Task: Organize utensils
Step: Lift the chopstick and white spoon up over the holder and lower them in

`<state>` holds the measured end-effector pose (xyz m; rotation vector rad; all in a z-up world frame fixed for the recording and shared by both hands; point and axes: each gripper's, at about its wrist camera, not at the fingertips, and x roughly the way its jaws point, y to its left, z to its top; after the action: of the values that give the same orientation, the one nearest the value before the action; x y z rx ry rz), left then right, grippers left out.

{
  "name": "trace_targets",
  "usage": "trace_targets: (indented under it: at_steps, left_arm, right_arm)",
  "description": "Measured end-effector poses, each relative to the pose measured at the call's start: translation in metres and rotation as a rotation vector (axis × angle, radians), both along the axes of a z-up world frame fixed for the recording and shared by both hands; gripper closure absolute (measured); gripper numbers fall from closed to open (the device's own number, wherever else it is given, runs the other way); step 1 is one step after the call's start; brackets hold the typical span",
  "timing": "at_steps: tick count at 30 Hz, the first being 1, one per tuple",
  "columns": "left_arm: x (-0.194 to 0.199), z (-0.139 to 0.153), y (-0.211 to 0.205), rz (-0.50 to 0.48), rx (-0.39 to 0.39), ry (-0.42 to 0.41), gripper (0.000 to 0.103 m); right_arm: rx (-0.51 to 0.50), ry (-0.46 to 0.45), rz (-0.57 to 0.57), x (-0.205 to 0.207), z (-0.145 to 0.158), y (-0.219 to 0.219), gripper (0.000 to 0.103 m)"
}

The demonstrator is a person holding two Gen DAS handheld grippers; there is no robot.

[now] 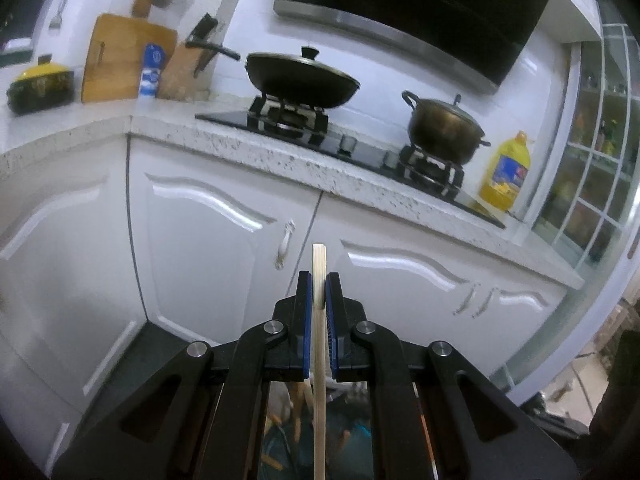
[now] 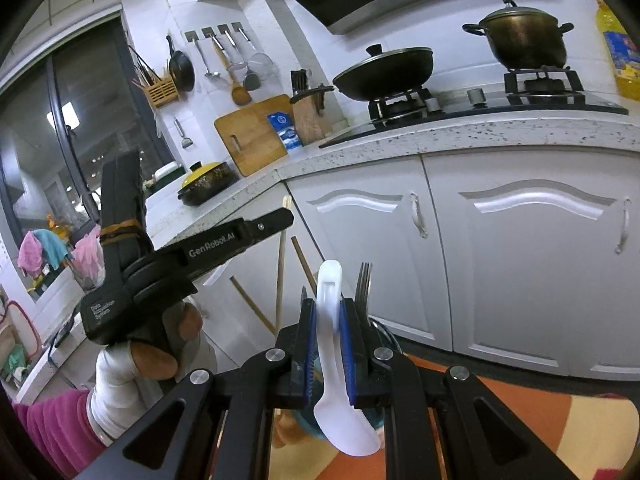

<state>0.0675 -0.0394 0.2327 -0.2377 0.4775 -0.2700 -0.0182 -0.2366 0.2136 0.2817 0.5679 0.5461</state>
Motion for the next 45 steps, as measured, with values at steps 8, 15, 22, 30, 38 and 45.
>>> trace_targets:
  at_steps: [8, 15, 22, 30, 38, 45]
  left_arm:
    - [0.006, -0.005, -0.016, 0.023, 0.091, -0.100, 0.098]
    - [0.012, -0.011, -0.023, 0.021, 0.120, -0.099, 0.098]
    - [0.017, -0.020, -0.021, 0.042, 0.116, -0.072, 0.098]
    - [0.019, -0.025, -0.017, 0.048, 0.105, -0.069, 0.098]
    - [0.012, -0.024, -0.022, 0.034, 0.114, -0.089, 0.098]
    - [0.009, -0.022, -0.022, 0.031, 0.107, -0.086, 0.098]
  right_arm:
    - [0.010, 0.018, 0.000, 0.015, -0.020, 0.007, 0.092]
    - [0.008, 0.018, 0.007, 0.022, -0.029, 0.013, 0.092]
    - [0.038, -0.002, 0.017, 0.028, -0.022, 0.014, 0.092]
    - [0.023, 0.028, 0.056, 0.024, -0.037, 0.022, 0.094]
    - [0.028, 0.033, 0.047, 0.024, -0.036, 0.011, 0.097]
    - [0.020, 0.106, 0.121, 0.023, -0.047, 0.010, 0.097]
